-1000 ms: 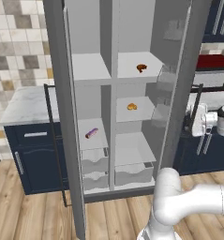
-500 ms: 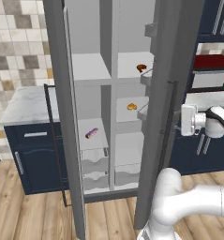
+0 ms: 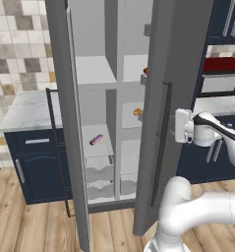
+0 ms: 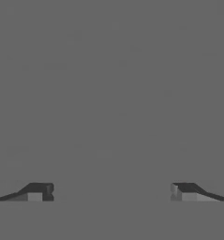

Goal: Pick up the frozen chicken drumstick from the freezer, place it on any shelf in the fridge, and close the fridge and freezer doors when done.

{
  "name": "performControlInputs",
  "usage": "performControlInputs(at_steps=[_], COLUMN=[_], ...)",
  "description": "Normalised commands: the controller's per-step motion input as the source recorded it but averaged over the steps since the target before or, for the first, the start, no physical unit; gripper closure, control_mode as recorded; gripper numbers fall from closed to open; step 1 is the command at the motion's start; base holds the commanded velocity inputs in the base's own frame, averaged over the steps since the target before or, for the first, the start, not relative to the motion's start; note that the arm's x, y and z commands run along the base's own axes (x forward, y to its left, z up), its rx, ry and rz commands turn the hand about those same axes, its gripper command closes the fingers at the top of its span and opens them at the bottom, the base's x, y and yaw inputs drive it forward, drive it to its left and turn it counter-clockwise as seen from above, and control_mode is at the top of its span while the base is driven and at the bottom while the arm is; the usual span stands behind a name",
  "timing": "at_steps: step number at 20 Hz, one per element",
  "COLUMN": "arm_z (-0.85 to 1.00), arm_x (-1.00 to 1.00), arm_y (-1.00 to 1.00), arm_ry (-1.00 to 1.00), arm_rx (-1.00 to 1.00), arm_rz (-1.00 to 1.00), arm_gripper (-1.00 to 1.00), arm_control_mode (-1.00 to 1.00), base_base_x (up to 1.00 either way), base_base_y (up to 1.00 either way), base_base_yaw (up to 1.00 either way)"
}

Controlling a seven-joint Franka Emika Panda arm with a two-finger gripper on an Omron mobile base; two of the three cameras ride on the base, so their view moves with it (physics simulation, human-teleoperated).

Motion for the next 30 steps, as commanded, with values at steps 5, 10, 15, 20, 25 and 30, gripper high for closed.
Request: performControlInputs(at_steps=[5, 10, 15, 20, 25, 30], arm_z=[0.02, 0.04, 0.00, 0.00, 0.00, 0.04], arm_x=[0.47, 0.46, 0.44, 0.42, 0.39, 0.36], arm_y=[0.04, 0.00, 0.00, 0.00, 0.00, 0.00], arm_ry=[0.00, 0.00, 0.00, 0.03, 0.08, 0.15], arm_rx=[0.00, 0.00, 0.00, 0.00, 0.00, 0.00], arm_rz=[-0.22, -0.23, -0.24, -0.23, -0.21, -0.18], arm_gripper=[-1.00, -1.00, -1.00, -1.00, -1.00, -1.00], arm_control_mode=[-1.00, -1.00, -1.00, -1.00, -1.00, -1.00], base_base_x=[0.00, 0.00, 0.00, 0.00, 0.00, 0.00], base_base_y=[0.00, 0.00, 0.00, 0.00, 0.00, 0.00], base_base_yaw=[0.00, 0.00, 0.00, 0.00, 0.00, 0.00])
